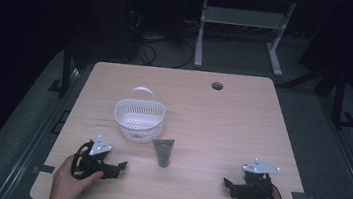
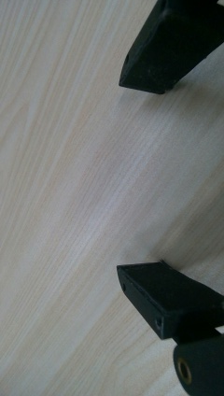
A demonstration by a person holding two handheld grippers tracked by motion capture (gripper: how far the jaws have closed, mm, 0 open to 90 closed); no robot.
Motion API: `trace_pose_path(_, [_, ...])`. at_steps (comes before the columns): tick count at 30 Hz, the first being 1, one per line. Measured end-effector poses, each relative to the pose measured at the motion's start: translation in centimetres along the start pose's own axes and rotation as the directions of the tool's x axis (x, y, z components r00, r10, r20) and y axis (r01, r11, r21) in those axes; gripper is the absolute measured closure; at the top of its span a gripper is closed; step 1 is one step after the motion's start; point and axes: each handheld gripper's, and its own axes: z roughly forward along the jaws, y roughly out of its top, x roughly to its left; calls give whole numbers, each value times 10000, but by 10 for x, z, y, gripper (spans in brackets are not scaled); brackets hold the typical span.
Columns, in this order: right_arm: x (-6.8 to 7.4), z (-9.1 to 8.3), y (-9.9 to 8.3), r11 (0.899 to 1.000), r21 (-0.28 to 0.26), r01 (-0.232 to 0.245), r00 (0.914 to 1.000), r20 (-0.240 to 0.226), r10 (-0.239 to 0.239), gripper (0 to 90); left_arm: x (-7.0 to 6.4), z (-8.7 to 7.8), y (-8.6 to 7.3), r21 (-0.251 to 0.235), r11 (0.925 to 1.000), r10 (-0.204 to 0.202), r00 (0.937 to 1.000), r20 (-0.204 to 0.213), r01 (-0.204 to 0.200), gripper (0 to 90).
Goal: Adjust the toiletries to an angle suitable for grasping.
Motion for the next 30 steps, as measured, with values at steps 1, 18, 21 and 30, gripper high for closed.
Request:
trace_pose_path(1, [0,0,0,10000,0,0,10000,0,0,86,0,0,0,0,10000,0,10000,0,0,126])
trace_pose_path(18, [13,-14,19,9983,-561,186,9901,-1381,-262,736,0,0,0,-5,10000,-2,10000,0,2,126])
trace_pose_path(21, [15,-16,23,9970,-759,171,9870,-1583,-290,806,0,0,0,-6,10000,0,10000,-1,0,126])
trace_pose_path(30, [22,-24,37,9899,-1363,399,9774,-2006,-671,897,0,0,0,-5,10000,0,10000,0,0,126])
